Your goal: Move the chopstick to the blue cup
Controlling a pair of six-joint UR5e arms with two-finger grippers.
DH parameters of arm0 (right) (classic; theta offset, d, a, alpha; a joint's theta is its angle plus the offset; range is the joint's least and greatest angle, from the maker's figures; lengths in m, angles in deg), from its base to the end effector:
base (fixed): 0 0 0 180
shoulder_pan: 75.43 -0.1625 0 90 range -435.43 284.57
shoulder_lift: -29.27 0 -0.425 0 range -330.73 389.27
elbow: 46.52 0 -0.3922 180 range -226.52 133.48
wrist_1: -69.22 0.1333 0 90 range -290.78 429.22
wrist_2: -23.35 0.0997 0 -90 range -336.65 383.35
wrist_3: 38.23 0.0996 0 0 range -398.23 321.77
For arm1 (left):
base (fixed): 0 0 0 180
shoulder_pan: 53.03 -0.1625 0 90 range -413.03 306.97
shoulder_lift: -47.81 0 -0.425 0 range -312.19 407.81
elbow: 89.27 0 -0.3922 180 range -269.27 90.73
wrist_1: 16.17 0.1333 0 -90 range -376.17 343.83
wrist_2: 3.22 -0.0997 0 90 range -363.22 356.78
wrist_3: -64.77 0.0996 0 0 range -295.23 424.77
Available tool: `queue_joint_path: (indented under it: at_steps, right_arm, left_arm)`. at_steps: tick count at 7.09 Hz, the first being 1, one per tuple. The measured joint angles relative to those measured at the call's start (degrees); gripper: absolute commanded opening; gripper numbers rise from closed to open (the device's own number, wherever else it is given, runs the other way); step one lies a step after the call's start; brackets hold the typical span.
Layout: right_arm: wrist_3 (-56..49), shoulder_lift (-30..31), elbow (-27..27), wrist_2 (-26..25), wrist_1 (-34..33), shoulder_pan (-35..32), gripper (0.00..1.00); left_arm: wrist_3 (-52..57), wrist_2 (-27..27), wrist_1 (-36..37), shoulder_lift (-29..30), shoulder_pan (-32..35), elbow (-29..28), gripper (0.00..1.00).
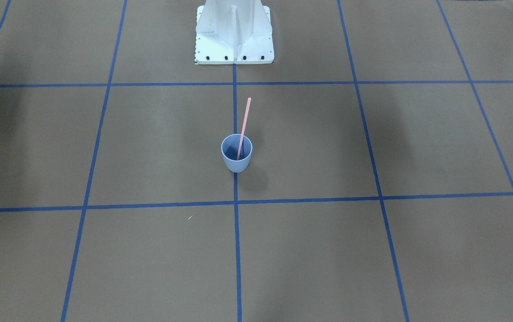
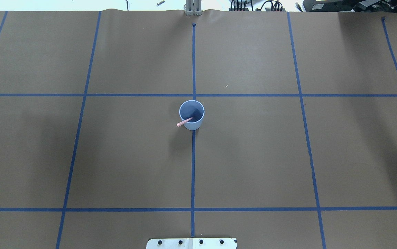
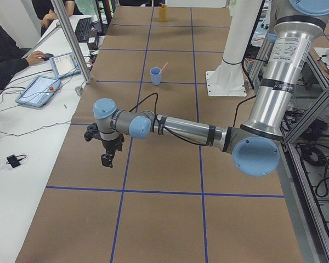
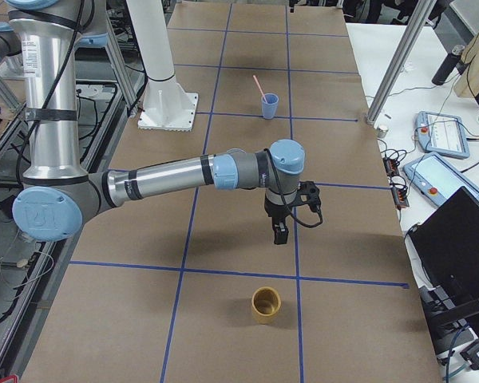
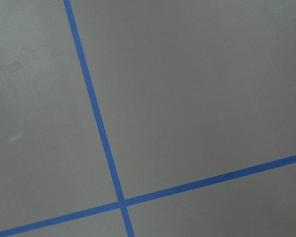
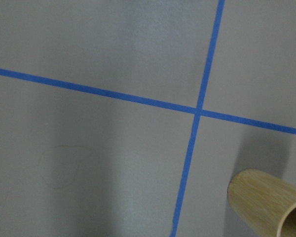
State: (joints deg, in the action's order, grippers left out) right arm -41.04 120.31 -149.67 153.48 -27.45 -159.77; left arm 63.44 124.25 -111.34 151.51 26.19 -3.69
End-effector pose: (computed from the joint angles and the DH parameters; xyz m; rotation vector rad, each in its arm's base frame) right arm 0.0212 -0.4867 0.5715 0.0737 -0.7028 -0.1749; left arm 0.0415 -0.6069 0.5638 0.1735 0.6740 0.2407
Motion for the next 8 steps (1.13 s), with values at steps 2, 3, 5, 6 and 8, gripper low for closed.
queue_joint_path:
  at_steps: [2,3,5,6,8]
  right_arm:
    - [-0.4,0.4,1.9,-0.3,0.7,-0.5,1.0]
    - [-0.2,0.6,2.9,-0.3,0.8,-0.6,1.0]
    - [0.1,0.6,4.6,-0.3,0.8,-0.7,1.0]
    - [0.7,0.5,4.8,-0.3,0.8,-0.7,1.0]
    - [4.8,0.5,4.8,0.0,0.9,-0.7,1.0]
  left_arm:
    - [0.0,0.1,0.1,-0.4,0.2,0.0,0.98]
    - [0.0,0.1,0.4,-0.5,0.4,-0.2,0.98]
    - [0.0,0.5,0.8,-2.8,2.3,-0.2,0.98]
    - [1.0,2.1,0.8,-4.5,4.5,0.0,0.98]
    - [5.9,5.1,1.1,-6.8,8.2,0.0,0.98]
